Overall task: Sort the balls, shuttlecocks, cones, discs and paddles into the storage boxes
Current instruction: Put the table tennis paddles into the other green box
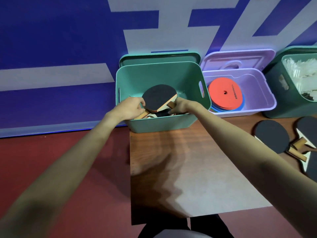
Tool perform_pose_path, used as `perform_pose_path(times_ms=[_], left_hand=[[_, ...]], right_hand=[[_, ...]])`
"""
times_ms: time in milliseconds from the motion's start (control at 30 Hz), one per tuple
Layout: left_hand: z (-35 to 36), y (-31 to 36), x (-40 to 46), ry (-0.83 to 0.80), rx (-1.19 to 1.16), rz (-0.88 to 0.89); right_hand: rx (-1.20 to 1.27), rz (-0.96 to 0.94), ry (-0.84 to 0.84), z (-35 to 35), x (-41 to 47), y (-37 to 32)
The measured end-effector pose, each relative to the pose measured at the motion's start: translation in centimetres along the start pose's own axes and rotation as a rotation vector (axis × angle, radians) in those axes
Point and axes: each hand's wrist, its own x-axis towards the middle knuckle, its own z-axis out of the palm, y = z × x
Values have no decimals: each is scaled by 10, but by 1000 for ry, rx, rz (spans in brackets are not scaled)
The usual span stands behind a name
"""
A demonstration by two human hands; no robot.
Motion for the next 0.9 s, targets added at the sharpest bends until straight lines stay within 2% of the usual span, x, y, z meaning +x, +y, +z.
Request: perform_pose_path(times_ms=[167, 267, 367, 500, 600, 700, 833, 900], left_hand=[[5, 9, -3, 74, -66, -24], [11, 15, -5, 137, -92, -23], [19, 29, -11, 207, -133, 8], [33, 60, -20, 403, -280, 128], [47, 98, -29, 535, -360, 243], [67, 141, -33, 572, -357, 333], [104, 200, -18, 482, -359, 354], [126, 232, -6, 417, -346, 323]], right_hand=[[-86, 38, 30, 4, -7, 3], [-89, -9, 123, 5, -9, 7], [-4, -103, 315, 4, -14, 18], [118, -364, 747, 11, -49, 52], [243, -397, 950, 23, -87, 102], [223, -258, 959, 37, -107, 170], [110, 96, 767, 50, -123, 265], [111, 209, 702, 51, -134, 305]])
